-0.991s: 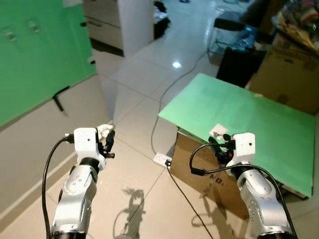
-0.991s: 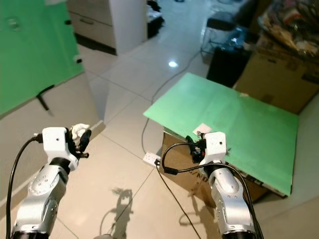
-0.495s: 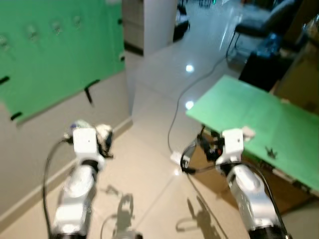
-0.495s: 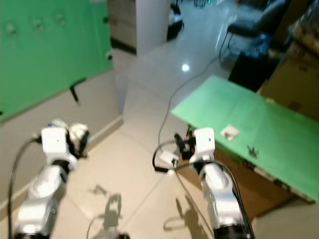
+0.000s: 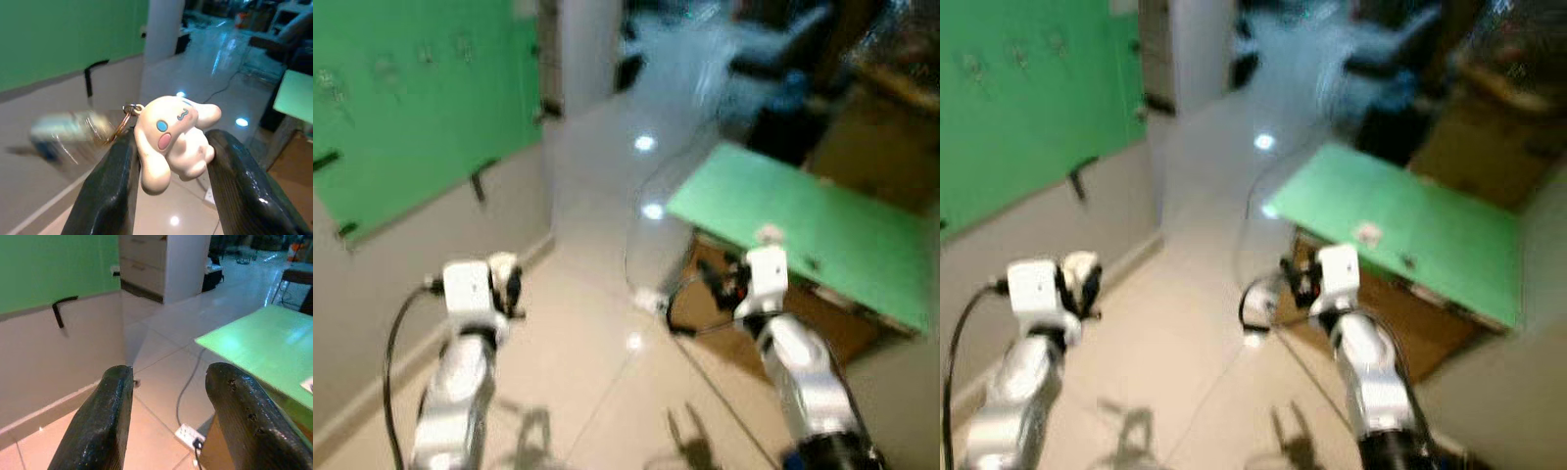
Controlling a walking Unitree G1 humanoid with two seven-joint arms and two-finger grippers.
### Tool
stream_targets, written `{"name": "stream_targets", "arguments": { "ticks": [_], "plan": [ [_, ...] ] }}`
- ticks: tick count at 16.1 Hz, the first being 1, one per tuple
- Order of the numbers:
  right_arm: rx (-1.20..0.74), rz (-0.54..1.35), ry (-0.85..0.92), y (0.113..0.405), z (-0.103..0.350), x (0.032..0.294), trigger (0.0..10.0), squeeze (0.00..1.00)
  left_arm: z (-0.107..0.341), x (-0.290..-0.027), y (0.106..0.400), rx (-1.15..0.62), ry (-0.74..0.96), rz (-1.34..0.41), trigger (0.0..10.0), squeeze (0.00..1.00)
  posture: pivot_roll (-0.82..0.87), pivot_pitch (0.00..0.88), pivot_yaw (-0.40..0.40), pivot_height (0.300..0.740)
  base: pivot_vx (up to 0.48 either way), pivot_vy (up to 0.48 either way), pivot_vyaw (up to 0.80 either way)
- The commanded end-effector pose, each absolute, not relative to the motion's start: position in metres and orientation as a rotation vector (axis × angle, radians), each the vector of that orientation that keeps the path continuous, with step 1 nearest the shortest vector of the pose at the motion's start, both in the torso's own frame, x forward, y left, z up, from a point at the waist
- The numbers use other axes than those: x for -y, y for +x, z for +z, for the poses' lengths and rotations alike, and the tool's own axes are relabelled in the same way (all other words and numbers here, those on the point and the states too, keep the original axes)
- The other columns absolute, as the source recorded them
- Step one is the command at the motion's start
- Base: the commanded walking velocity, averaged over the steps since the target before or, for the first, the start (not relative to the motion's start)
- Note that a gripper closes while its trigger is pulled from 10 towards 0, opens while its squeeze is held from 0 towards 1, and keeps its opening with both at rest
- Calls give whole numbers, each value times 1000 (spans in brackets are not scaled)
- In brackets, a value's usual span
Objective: Hang keys on a hook
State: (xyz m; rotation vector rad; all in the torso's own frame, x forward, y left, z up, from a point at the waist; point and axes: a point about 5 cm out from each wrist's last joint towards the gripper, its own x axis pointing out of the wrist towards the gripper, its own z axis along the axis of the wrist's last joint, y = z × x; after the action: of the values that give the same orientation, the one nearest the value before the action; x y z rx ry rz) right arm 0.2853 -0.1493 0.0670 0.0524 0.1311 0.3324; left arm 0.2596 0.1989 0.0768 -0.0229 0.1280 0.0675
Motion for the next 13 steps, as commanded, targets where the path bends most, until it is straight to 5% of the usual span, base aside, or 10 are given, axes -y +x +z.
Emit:
{"name": "stream_targets", "arguments": {
  "ticks": [1, 7, 13],
  "plan": [
    [-117, 317, 50, 287, 69, 156, 10000, 0, 80, -192, 262, -112, -15, 49, 10000, 0, 75, 0, -60, 740, 0, -461, 0],
    [-107, 321, 61, 286, 69, 151, 10000, 0, 73, -204, 258, -175, 25, 121, 10000, 0, 72, 0, -40, 740, 0, -453, 0],
    [-123, 268, 78, 279, 63, 160, 10000, 0, 75, -205, 270, -176, 27, 109, 10000, 0, 53, 0, -33, 740, 0, 0, 200]
  ]
}}
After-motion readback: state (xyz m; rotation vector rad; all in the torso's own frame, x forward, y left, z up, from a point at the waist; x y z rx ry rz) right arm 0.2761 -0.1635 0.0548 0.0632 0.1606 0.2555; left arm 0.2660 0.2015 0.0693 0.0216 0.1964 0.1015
